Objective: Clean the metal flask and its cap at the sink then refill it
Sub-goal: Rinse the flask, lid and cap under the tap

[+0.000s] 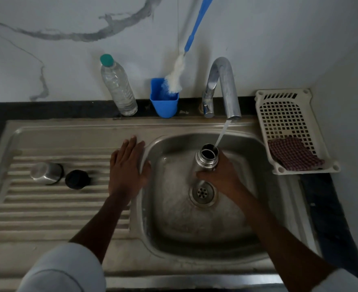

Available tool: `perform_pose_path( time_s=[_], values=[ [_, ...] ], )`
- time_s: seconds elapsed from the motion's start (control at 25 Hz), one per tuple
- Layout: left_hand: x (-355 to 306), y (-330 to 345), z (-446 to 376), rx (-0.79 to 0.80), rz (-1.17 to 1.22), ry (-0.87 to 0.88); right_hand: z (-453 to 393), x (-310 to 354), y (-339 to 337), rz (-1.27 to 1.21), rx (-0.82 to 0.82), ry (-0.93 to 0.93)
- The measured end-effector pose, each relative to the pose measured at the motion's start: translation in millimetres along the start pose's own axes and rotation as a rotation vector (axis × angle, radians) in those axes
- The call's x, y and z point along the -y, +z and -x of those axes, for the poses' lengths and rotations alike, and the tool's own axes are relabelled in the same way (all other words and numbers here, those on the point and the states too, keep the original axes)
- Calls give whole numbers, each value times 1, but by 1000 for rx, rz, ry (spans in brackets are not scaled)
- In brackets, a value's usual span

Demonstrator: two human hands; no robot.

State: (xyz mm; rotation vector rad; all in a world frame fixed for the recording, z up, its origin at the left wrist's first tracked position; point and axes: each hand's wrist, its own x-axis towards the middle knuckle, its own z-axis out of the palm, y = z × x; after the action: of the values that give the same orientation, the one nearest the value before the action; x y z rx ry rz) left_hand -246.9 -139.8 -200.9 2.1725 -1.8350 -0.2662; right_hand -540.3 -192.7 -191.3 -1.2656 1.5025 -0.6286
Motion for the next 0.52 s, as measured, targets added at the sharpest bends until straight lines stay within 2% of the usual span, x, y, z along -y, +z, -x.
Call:
perform_pose_path(
  time_s=[0.12, 0.24, 0.36, 0.44, 0.52],
  values=[
    [-1, -1, 0, 8, -13, -11, -6, 0, -9, -12, -61, -17],
    [-3, -3, 0, 19, -2, -16, -8, 0, -13, 24, 30, -50],
    [-3, -4, -1, 6, -3, -8, -11, 1, -19, 25, 36, -47],
    [-5, -4, 0, 13, -17, -19, -14, 1, -24, 63, 113, -86],
    [-7, -4, 1, 10, -43, -25, -12, 6, -29, 59, 91, -72]
  ],
)
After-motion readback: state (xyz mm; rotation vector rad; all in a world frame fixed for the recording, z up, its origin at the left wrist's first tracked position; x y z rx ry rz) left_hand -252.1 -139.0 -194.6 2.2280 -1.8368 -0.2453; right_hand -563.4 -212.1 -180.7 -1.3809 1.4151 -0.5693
